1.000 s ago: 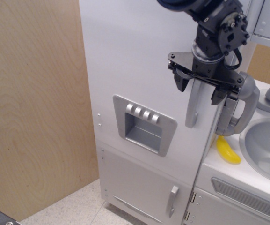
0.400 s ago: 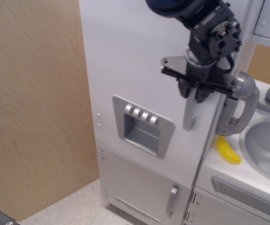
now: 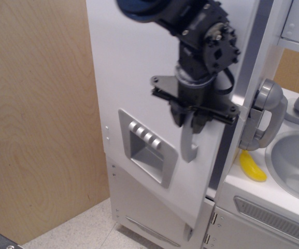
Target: Open fridge
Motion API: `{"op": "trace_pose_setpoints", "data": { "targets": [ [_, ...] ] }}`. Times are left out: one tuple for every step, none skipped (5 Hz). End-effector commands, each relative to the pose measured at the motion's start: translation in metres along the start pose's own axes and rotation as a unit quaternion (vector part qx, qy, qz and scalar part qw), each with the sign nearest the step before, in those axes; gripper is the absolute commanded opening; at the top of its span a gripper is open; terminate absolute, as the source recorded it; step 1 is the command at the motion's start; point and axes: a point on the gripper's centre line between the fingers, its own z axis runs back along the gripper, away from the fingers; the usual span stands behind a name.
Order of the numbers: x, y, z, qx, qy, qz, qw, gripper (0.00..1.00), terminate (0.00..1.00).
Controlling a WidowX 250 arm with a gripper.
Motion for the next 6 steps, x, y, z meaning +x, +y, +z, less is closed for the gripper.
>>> {"op": "trace_pose_setpoints", "data": {
  "targets": [
    [-0.029,-0.027,0.039,-0.039,0.022,-0.036,0.9984,1.0,0.0],
    [-0.049,-0.053,0.044,-0.059,0.047,-0.07,0.9947,1.0,0.0],
    [-0.043,-0.082,0.041,-0.067,0.054,-0.107,0.9905,1.0,0.0],
    [-0.014,-0.108,0.031,-0.076,0.074,-0.126,0.9863,1.0,0.0],
    [0.01,-0.122,0.02,-0.079,0.083,-0.156,0.9811,1.0,0.0],
    [0.026,-0.128,0.014,-0.085,0.085,-0.166,0.9787,1.0,0.0]
  ]
}}
